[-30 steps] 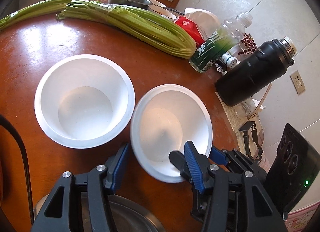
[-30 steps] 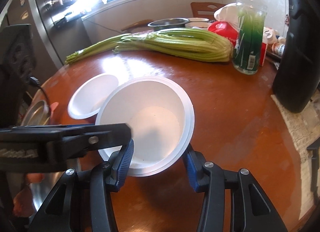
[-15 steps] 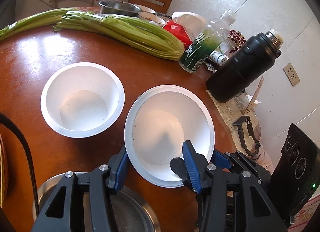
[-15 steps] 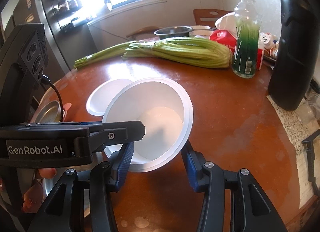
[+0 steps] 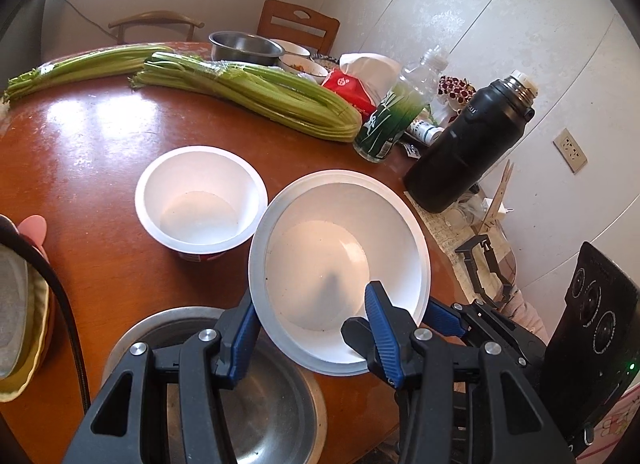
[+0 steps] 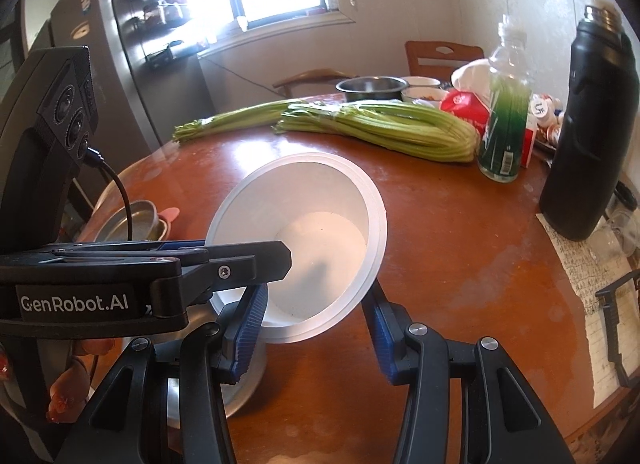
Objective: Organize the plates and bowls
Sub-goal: 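Lift the white paper bowl and carry it over the steel bowl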
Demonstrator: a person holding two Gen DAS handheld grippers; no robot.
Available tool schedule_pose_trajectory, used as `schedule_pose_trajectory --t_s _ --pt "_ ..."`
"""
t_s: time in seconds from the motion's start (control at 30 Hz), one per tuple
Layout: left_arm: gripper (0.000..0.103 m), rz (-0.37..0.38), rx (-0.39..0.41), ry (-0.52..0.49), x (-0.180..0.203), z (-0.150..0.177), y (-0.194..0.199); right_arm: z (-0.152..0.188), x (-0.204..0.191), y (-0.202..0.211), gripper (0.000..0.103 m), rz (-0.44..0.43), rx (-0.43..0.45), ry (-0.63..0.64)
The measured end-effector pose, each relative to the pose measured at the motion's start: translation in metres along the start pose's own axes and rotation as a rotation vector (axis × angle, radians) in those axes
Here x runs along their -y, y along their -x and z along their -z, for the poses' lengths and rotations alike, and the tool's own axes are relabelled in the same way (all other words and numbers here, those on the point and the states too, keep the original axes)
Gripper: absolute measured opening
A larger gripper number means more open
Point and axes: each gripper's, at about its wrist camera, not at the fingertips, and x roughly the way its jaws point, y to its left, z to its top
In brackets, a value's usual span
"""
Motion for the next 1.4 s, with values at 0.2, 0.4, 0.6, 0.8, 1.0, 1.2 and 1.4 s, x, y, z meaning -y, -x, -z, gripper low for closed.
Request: schedule_pose_trajectory --t_s 0.2,0.4,0.6,0.8,1.0,1.2,1.4 --pt "0.051 -0.003 0.034 0.003 -0.003 0.007 0.021 -0.001 -0.016 0.01 0.051 -0.007 0.019 0.024" --pt "0.051 -0.017 0.06 0.005 -0.009 0.014 0.038 0.0 -0.032 0.016 0.051 -0.021 0.027 0.05" --pt "0.051 -0.037 0.083 0.013 -0.014 0.021 0.054 0.0 -0.046 0.019 0.051 -0.041 0.031 0.069" --pt "0.051 -0.062 0.099 0.015 -0.018 0.03 0.064 0.005 -0.058 0.019 0.051 -0.06 0.026 0.086" --pt "0.051 -0.072 0.111 0.025 -0.022 0.037 0.072 0.008 -0.067 0.021 0.051 -0.071 0.025 0.101" --pt "0.051 -0.083 0.116 0.033 -0.024 0.044 0.077 0.012 -0.072 0.021 0.051 -0.084 0.015 0.112" --pt "0.051 -0.093 0.113 0.046 -0.028 0.051 0.078 0.017 -0.077 0.021 0.051 -0.099 -0.001 0.122"
